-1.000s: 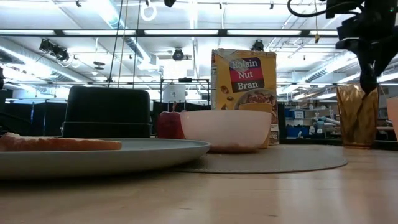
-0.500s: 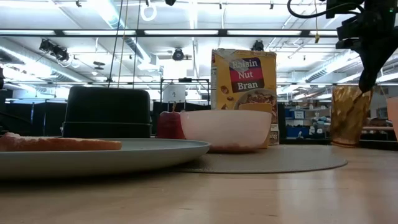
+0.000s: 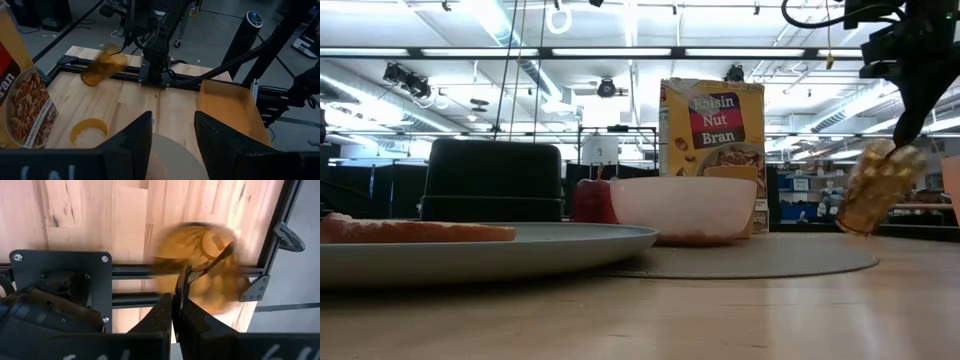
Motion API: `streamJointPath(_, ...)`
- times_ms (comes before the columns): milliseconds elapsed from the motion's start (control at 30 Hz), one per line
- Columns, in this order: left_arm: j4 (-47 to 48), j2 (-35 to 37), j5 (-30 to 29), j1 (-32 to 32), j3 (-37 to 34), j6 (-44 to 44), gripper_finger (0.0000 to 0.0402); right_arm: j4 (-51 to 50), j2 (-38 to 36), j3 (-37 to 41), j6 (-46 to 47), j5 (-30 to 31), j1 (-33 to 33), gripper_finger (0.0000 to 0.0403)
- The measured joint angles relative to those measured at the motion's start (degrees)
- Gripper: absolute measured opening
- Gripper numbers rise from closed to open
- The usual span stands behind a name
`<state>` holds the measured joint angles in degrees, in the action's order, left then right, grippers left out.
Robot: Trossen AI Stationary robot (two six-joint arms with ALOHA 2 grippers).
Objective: Arrange a breakfast setting
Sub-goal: Put the black spoon on the gray placemat to the right of the orange bowl
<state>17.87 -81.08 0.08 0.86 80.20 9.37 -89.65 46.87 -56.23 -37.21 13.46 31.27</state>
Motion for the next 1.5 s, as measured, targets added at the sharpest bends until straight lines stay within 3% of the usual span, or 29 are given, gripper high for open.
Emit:
streamJointPath(167,0.0,0.0,0.0,0.6,0.0,-0.1,0.0154,-0.1,0.0,-1.4,0.1,0.2,0.0,0.0018)
streamJointPath(533,-0.1,0.0,0.0,1.3,0.0,-0.1,0.0154,-0.2,3.3,-12.9,3.0,-1.1,0.1,0.0018)
streamJointPath(1100,-0.1,0.0,0.0,1.1,0.0,0.0,0.0154,-0.1,7.1,-13.1,4.0,-0.9,3.5,0.0017)
streamJointPath(1500,-2.2,-1.4,0.0,1.1,0.0,-2.6,0.0154,-0.3,7.6,-13.0,10.5,-4.7,3.5,0.0017)
